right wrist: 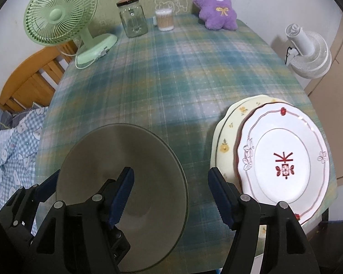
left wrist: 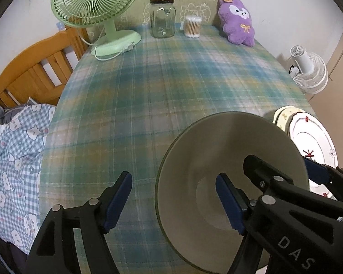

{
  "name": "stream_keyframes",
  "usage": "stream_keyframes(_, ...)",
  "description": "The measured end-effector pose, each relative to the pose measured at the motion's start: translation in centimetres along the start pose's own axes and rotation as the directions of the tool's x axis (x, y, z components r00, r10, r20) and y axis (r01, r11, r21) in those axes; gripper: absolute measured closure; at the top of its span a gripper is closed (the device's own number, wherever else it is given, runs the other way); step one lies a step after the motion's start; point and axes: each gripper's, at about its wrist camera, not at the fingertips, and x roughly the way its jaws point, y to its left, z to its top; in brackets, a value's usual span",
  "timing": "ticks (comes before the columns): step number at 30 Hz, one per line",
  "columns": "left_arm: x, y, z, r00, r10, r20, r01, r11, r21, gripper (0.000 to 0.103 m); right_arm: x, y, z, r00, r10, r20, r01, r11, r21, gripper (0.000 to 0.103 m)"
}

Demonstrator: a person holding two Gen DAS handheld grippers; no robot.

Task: Organize plates and bowls
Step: 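Carry the cream bowl with both grippers over the nested bowls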

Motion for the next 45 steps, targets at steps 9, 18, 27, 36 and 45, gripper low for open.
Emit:
stream_keyframes(9,1.0,-0.1,-0.3,1.0,-0.004,-0.031,0.004,1.0,-0.002,0.03,1.5,0.0,0.0,0.999,0.015,-0.041,-0.014,1.0,0.016,0.04)
stream_keyframes(18,1.5,-0.4,-0.3,0.998,-0.042,-0.048,0.042,0.999,0.008,0.035,2.3,0.0,0.2,0.997,0.048,-0.066,-0.045,0.998,0.037,0.055)
stream_keyframes(27,1.5,-0.5,-0.2,0.993,-0.101,-0.055,0.102,0.995,0.0,0.049,2.3,0.2,0.4,0.995,0.051,-0.084,-0.049,0.998,0.031,0.057)
stream_keyframes(36,0.7,-0.5,-0.2,0.994,-0.087,-0.059,0.088,0.996,0.009,0.053,1.5,0.4,0.1,0.996,0.035,-0.078,-0.032,0.999,0.043,0.059)
stream_keyframes(45,-2.0,0.1,-0.4,0.994,-0.104,-0.015,0.104,0.994,0.021,0.053,-1.8,1.2,-0.4,1.0,0.021,-0.02,-0.02,0.998,0.051,0.06)
